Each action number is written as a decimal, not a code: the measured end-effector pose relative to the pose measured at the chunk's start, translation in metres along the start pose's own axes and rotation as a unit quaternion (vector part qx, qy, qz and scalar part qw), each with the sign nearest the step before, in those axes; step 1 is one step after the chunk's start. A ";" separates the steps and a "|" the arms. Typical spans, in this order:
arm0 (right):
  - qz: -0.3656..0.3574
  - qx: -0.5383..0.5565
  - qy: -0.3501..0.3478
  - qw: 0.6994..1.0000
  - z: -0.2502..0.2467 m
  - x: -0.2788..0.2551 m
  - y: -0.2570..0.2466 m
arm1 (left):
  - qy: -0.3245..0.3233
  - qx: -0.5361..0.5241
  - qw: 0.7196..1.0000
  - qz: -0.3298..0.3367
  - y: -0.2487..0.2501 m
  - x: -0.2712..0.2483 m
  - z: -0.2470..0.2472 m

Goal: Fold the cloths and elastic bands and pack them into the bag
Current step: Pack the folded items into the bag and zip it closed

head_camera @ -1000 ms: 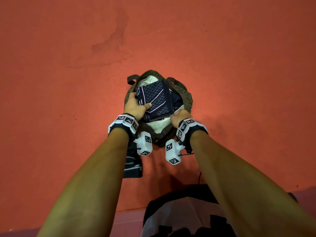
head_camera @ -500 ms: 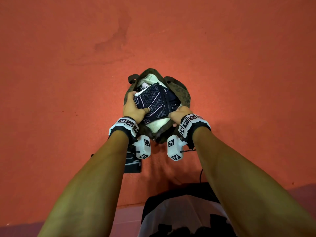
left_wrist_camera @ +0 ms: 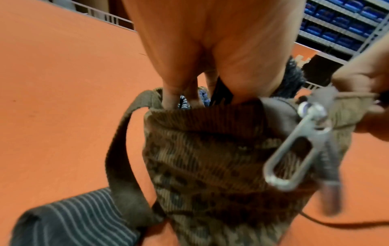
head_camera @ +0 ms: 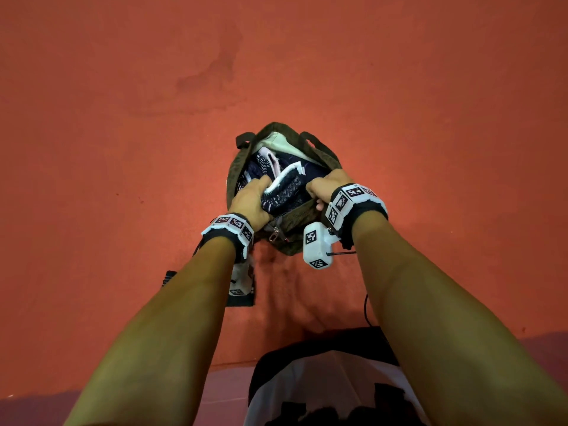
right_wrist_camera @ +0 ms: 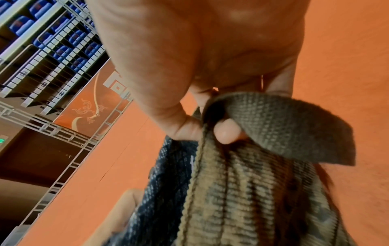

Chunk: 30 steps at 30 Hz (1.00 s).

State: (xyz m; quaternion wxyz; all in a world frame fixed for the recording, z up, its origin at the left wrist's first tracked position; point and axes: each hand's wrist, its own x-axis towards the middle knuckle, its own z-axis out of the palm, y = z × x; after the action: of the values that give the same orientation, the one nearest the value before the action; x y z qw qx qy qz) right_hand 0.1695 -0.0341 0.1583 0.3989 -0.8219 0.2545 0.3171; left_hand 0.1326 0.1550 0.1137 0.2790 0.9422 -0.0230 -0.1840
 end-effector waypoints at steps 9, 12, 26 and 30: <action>-0.026 -0.070 0.004 0.997 0.006 0.007 -0.010 | -0.112 0.011 0.994 -0.008 -0.001 0.004 -0.005; -0.085 -0.096 0.065 0.990 0.005 0.001 -0.020 | -0.122 0.002 0.992 -0.023 0.001 0.004 -0.006; -0.200 -0.216 -0.069 0.953 0.037 -0.012 -0.027 | -0.127 -0.116 0.978 -0.117 -0.002 0.001 -0.018; -0.231 -0.263 -0.058 0.935 0.042 -0.011 -0.025 | -0.102 -0.172 0.972 -0.124 -0.006 -0.003 -0.019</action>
State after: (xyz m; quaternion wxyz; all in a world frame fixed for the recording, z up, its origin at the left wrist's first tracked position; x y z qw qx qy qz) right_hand 0.1653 0.0159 0.1586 0.2452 -0.9136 -0.0586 0.3191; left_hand 0.1367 0.1702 0.1268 0.4082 0.8516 0.0977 -0.3139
